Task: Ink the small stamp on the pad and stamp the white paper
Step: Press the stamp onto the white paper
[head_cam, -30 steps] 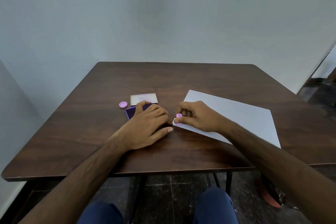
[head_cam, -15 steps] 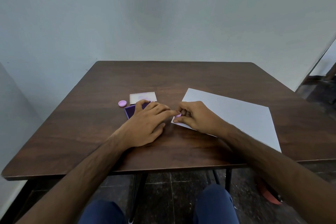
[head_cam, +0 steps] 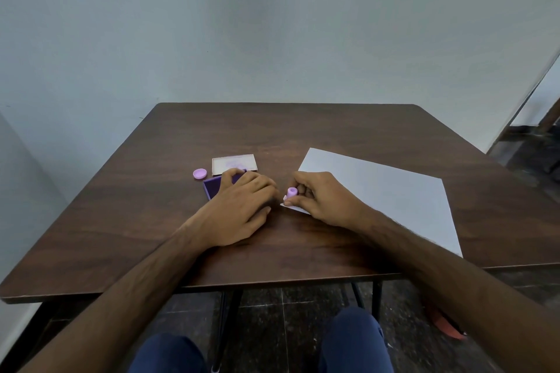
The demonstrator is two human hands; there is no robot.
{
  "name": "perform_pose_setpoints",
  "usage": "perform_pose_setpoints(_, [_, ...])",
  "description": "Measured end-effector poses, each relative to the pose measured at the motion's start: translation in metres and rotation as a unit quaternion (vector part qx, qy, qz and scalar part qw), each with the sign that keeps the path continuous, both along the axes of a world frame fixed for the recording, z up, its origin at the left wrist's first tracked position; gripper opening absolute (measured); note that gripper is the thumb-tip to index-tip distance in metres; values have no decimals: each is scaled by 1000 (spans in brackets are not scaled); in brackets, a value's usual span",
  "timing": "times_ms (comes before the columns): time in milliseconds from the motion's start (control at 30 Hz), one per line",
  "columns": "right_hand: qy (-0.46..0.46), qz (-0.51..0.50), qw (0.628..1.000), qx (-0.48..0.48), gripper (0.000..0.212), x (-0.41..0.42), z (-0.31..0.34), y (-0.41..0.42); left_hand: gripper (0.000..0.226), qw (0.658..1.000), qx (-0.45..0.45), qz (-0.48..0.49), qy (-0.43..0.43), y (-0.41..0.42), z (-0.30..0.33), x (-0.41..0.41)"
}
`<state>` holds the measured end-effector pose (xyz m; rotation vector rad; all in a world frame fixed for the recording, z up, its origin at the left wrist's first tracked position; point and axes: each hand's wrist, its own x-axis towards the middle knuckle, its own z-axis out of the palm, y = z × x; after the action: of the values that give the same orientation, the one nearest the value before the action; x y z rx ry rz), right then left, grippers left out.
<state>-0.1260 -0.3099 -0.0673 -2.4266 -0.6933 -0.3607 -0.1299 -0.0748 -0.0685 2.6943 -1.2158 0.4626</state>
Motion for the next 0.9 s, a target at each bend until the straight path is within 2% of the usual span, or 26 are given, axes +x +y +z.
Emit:
perform_pose_setpoints(333, [7, 2, 1000, -12, 40, -6, 5, 1, 23, 1000, -2, -4, 10, 0, 1, -1])
perform_pose_setpoints(467, [24, 18, 1000, 0, 25, -8, 9, 0, 25, 1000, 2, -6, 7, 0, 1, -2])
perform_pose_setpoints(600, [45, 21, 999, -11, 24, -4, 11, -3, 28, 1000, -2, -10, 17, 1, 3, -2])
perform_pose_setpoints(700, [96, 17, 995, -4, 19, 2, 15, -7, 29, 1000, 1, -9, 21, 1, 4, -3])
perform_pose_setpoints(733, [113, 16, 993, 16, 18, 5, 18, -9, 30, 1000, -1, -9, 21, 1, 5, -4])
perform_pose_setpoints(800, [156, 16, 981, 114, 17, 8, 25, -15, 29, 1000, -7, -10, 20, 2, 4, -4])
perform_pose_setpoints(900, [217, 12, 934, 283, 19, 13, 31, -25, 28, 1000, -8, -12, 20, 2, 3, -3])
